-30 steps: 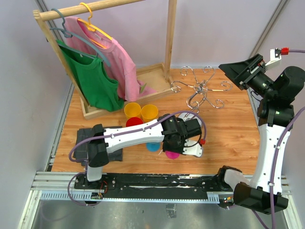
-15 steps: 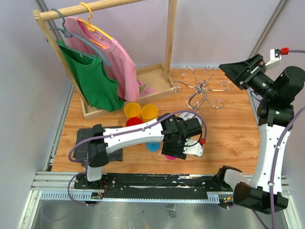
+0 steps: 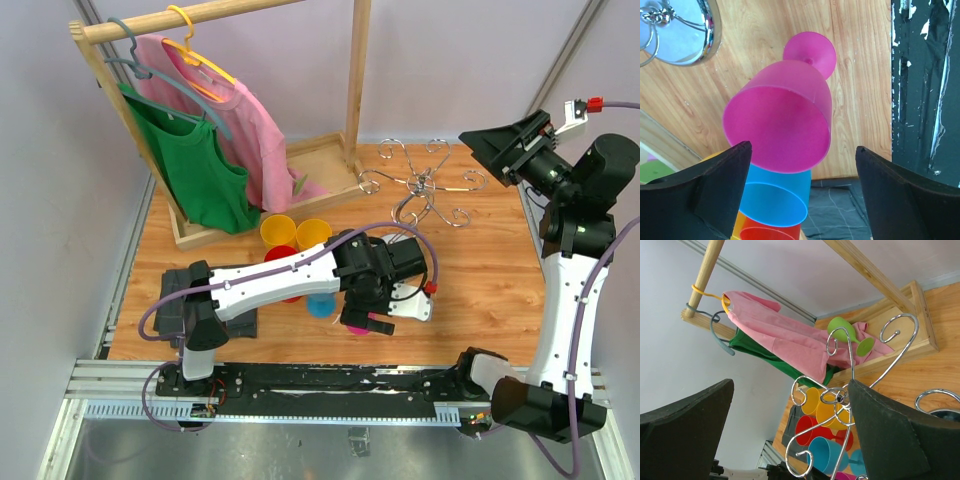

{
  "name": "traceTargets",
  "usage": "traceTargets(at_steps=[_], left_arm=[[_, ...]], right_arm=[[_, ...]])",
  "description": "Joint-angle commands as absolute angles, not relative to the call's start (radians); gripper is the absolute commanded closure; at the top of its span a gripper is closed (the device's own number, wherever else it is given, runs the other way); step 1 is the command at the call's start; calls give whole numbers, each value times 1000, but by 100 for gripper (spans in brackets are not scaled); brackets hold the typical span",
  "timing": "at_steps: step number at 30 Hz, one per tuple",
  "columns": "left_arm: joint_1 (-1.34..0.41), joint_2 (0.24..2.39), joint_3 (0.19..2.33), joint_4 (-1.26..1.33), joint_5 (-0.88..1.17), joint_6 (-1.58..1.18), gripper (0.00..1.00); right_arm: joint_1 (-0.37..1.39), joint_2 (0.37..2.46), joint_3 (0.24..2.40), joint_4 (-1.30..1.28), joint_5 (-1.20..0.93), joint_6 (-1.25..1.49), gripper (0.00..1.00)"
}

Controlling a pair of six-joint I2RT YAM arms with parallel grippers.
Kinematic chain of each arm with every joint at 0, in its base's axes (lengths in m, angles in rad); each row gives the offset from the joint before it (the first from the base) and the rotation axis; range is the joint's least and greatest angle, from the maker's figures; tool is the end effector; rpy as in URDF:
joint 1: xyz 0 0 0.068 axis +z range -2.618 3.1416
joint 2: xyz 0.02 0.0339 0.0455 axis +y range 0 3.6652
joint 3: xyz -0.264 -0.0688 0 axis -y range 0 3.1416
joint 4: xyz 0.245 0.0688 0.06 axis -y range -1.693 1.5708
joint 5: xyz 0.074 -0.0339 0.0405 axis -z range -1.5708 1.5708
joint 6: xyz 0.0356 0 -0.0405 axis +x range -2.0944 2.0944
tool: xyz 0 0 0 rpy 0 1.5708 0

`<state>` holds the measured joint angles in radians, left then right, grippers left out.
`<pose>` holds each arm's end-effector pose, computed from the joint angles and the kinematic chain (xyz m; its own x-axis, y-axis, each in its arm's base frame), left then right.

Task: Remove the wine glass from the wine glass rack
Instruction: Place the wine glass at the center of the board.

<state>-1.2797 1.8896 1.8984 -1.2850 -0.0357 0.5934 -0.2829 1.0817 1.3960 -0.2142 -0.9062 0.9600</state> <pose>0.1100 -0.3627 0.3215 0.3060 0.9259 -0.2216 0.9448 -0.2666 0.1907 0.2055 -0.0306 0.4889 -0.4200 0.6482 -0.6351 -0.4112 0.4879 0.7700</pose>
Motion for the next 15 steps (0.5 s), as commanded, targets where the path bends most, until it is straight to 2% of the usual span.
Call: traceTargets(at_steps=[1, 15], left_arm=[[-1294, 1875, 1954, -1321, -43, 578, 8], [-1295, 1862, 2027, -1364, -43, 548, 4]], right_arm=[[-302, 1083, 1437, -193, -908, 936, 1], [-302, 1078, 1438, -225, -899, 905, 1]])
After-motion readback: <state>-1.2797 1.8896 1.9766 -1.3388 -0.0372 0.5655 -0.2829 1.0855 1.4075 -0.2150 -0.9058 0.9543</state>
